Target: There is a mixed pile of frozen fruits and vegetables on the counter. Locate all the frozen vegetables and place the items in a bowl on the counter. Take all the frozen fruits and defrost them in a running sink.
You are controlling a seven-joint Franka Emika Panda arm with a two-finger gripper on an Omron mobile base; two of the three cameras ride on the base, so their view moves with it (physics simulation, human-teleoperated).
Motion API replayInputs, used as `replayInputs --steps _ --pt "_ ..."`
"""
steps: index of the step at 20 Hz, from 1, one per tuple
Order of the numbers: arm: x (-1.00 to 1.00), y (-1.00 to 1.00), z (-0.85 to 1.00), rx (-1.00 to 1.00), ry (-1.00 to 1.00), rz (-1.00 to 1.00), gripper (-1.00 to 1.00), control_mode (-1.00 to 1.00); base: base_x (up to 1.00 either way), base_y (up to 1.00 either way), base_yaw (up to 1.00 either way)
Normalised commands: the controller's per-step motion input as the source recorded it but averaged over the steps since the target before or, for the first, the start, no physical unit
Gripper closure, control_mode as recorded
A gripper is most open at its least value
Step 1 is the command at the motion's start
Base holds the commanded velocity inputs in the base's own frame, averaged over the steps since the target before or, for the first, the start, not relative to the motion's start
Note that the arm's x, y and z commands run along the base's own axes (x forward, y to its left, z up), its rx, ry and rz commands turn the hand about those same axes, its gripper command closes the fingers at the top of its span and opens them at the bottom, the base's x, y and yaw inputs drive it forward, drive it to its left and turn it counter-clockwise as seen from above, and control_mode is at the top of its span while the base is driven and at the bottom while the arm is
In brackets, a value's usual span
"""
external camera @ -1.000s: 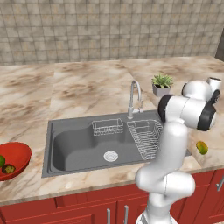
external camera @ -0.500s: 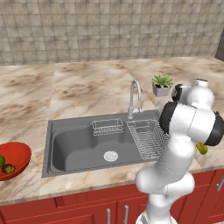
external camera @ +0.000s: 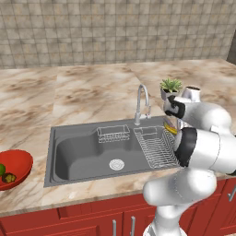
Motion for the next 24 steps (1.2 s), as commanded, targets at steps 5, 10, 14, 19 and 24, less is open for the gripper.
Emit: replayInputs --steps 5,10,14,19,24 --pt "0.00 0.93 0.00 0.00 -0.06 -0.11 1.00 -1.00 0.00 0.00 0.00" --pt "0.00 0.76 0.00 0.00 -0.03 -0.01 1.00 -1.00 0.00 0.00 0.00" --pt "0.00 0.75 0.00 0.00 0.00 0.00 1.00 -1.00 0.00 0.00 0.00" --pt "0.02 0.75 -0.11 0.00 0.00 0.00 1.00 -1.00 0.00 0.00 0.00" --pt "0.13 0.59 -0.16 0.00 0.00 0.00 1.00 -1.00 0.00 0.00 0.00"
